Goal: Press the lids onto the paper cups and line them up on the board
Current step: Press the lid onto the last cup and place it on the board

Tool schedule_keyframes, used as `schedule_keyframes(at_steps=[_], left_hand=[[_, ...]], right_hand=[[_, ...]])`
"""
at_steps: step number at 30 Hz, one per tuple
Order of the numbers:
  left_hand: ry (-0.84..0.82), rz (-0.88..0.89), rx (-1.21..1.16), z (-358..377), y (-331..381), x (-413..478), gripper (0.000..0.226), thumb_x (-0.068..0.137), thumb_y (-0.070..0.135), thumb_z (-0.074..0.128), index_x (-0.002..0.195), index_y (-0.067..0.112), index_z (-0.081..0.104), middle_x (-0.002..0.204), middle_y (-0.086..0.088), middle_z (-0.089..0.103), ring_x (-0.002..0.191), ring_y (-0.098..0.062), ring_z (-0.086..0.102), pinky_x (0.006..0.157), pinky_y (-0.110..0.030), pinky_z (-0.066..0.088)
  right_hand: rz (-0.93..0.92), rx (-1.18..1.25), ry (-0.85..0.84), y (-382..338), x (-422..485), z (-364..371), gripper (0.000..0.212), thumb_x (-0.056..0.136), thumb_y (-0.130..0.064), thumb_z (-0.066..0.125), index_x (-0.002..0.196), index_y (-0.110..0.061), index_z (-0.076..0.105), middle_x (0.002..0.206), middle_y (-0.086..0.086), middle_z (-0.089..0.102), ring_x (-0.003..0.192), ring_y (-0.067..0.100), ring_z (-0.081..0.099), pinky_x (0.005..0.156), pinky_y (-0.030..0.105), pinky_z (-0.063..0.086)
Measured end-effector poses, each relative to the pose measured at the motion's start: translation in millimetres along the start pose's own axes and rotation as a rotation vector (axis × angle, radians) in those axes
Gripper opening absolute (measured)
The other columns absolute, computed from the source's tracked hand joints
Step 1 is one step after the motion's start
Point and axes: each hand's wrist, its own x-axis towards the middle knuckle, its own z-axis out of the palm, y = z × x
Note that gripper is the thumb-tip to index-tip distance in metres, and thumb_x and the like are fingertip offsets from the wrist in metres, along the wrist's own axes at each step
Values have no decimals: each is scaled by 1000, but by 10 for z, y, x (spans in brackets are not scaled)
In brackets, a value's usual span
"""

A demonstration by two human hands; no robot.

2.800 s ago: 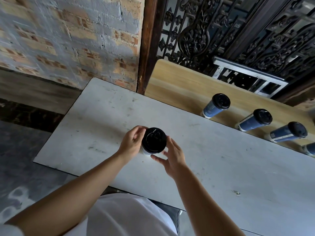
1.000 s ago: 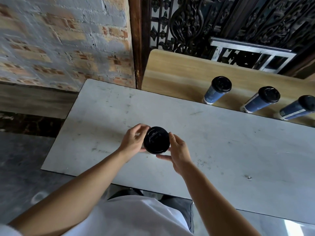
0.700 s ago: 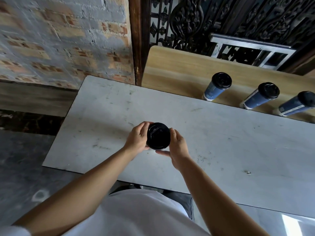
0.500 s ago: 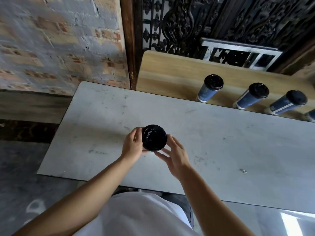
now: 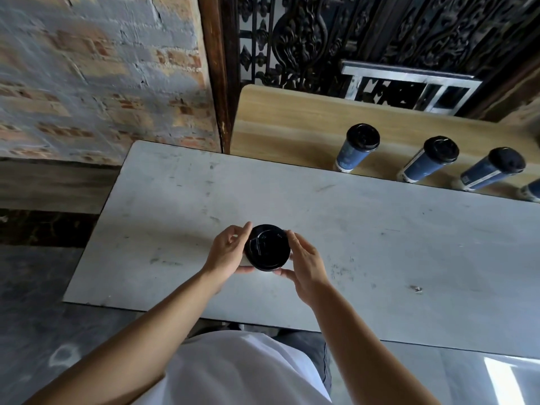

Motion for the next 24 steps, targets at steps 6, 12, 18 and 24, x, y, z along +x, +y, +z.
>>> schedule_keyframes(at_steps=[6,12,18,24], left_hand=[[-14,106,48,-17,39,-22,37,98,41,59,99,5,63,94,-1,62,91,-11,63,63,-43,65],[-31,103,51,29,49,-2,32,101,36,57,102,7,67,94,1,67,86,-3,65,56,-37,63],[-51,117,76,20,64,-5,31,102,36,54,104,8,67,101,-6,68,88,-6,66,56,-37,63],[-66,128,85,11,60,5,30,102,37,54,102,11,68,94,1,68,88,-8,67,62,-46,64]], right_hand=[[28,118,-80,129,-73,-29,35,104,-40,49,114,-19,75,119,2,74,123,20,63,91,56,58],[25,245,-81,288,-92,-68,32,105,-34,49,110,-21,77,119,-1,74,123,17,63,97,55,56],[-62,127,-22,327,-48,-32,36,107,-38,42,120,-19,70,122,4,71,121,16,64,90,53,60],[-132,44,39,319,-66,49,35,109,-37,37,121,-19,65,119,5,67,119,19,63,79,47,63]])
